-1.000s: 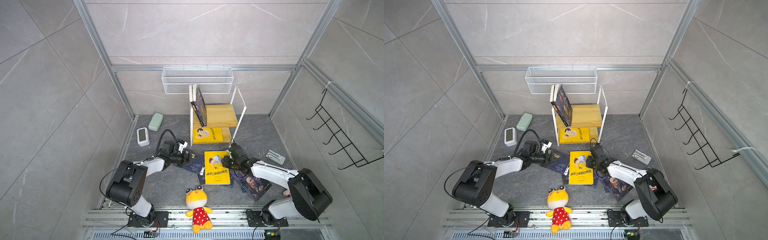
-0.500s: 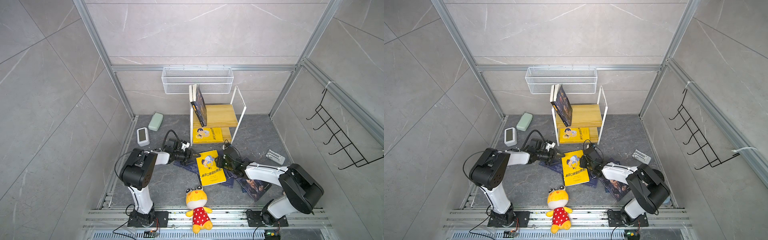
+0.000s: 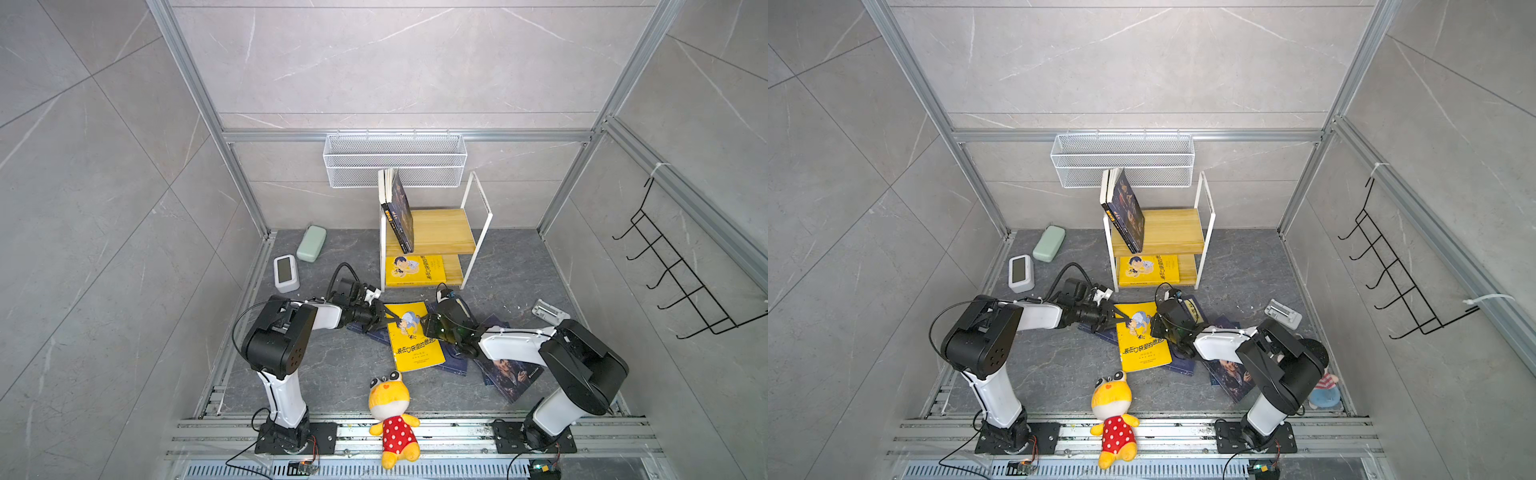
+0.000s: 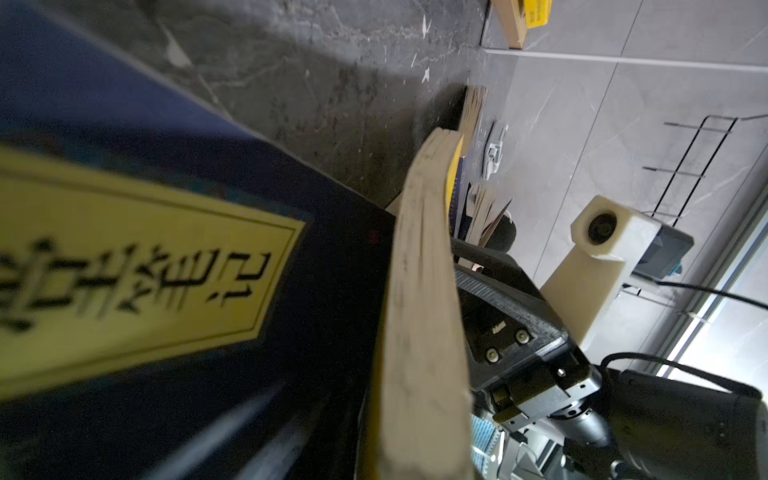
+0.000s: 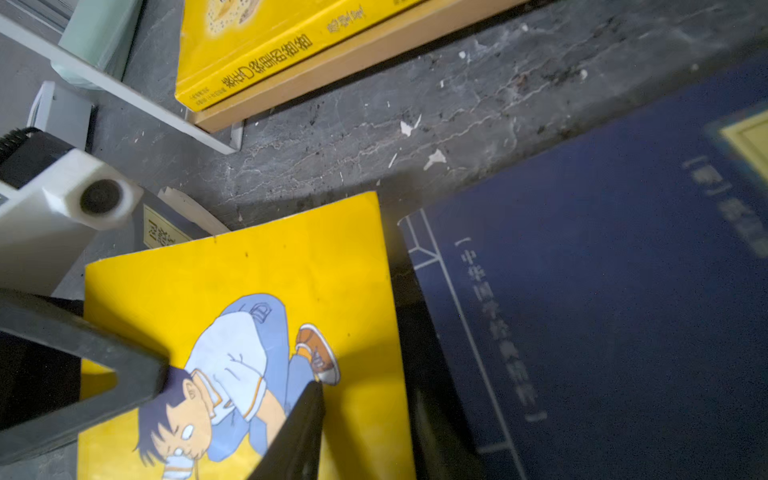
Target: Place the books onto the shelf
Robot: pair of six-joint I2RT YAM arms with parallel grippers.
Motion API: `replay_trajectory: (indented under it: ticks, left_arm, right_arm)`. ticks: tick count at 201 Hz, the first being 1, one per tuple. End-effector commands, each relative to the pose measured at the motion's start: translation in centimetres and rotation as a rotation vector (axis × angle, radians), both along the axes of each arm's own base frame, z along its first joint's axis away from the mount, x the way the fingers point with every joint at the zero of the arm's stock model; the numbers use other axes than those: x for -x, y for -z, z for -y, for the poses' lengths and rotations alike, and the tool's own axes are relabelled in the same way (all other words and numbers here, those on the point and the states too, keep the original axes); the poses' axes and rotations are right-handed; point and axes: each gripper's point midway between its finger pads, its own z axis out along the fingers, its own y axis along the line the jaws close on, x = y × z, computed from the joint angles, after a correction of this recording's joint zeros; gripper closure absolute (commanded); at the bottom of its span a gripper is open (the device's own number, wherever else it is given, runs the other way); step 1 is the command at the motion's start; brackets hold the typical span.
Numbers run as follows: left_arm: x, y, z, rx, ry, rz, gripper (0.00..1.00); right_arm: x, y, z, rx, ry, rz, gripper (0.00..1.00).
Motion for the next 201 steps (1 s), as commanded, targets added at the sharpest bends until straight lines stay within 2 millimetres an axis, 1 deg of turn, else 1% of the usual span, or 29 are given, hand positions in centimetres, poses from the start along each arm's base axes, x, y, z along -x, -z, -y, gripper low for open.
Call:
replay_trajectory:
  ticks: [1, 21, 41, 54, 77, 91, 101, 110, 111, 113, 129, 144, 156, 166, 175, 183, 201]
  left_arm:
    - [0.2, -3.8, 0.7, 0.05, 0.018, 0.068, 0.84]
    - [0.1, -5.4, 0.4, 0.051, 0.007, 0.123, 0.91]
    - [0.0, -7.6, 0.2, 0.061, 0.0, 0.182, 0.91]
    - [-0.2, -9.0, 0.1, 0.071, -0.006, 0.222, 0.91]
    - [-0.3, -11.1, -0.1, 0.081, -0.019, 0.267, 0.94]
    - [-0.3, -11.9, -0.8, 0.069, -0.042, 0.282, 0.97]
    - [-0.4, -12.2, -1.5, 0.06, -0.069, 0.293, 1.0]
    - [-0.4, -12.3, -2.1, 0.055, -0.096, 0.292, 1.0]
    - [-0.4, -12.3, -2.2, 0.055, -0.099, 0.292, 1.0]
    - [-0.4, -12.4, -2.3, 0.057, -0.105, 0.291, 1.0]
    - [-0.7, -13.3, -3.2, 0.087, -0.152, 0.287, 1.0]
    - [-0.9, -14.1, -3.9, 0.105, -0.176, 0.289, 1.0]
    - [-0.8, -14.7, -4.1, 0.112, -0.178, 0.305, 1.0]
    - [-0.8, -15.1, -4.2, 0.116, -0.179, 0.318, 1.0]
    - [-0.8, -15.4, -4.3, 0.119, -0.181, 0.321, 1.0]
    - [-0.8, -15.6, -4.4, 0.123, -0.186, 0.32, 1.0]
    - [-0.6, -15.5, -4.6, 0.122, -0.186, 0.316, 1.0]
  right_arm:
    - [3.2, 2.5, 1.7, 0.12, -0.025, -0.122, 0.6]
    - [2.8, 0.0, 1.8, 0.157, -0.043, -0.068, 0.56]
    - [2.8, -3.5, 1.8, 0.23, -0.058, 0.018, 0.51]
    - [2.9, -5.8, 1.2, 0.253, -0.081, 0.081, 0.49]
    - [3.9, -9.4, -0.7, 0.327, -0.154, 0.169, 0.45]
    - [4.7, -11.8, -1.9, 0.397, -0.184, 0.236, 0.42]
    - [5.4, -13.2, -3.3, 0.431, -0.222, 0.285, 0.4]
    - [6.0, -14.3, -4.6, 0.455, -0.257, 0.322, 0.38]
    - [6.0, -14.7, -4.9, 0.452, -0.259, 0.329, 0.38]
    - [6.2, -14.6, -5.1, 0.465, -0.271, 0.332, 0.38]
    - [7.2, -16.5, -7.1, 0.514, -0.309, 0.361, 0.34]
    - [8.2, -17.5, -9.1, 0.558, -0.347, 0.398, 0.31]
    - [8.6, -17.5, -10.4, 0.585, -0.375, 0.409, 0.28]
    - [8.8, -17.1, -11.3, 0.62, -0.395, 0.404, 0.26]
    - [8.7, -16.5, -11.4, 0.669, -0.398, 0.389, 0.24]
    - [8.5, -16.3, -11.1, 0.711, -0.375, 0.374, 0.21]
    - [8.3, -15.4, -10.9, 0.762, -0.362, 0.355, 0.19]
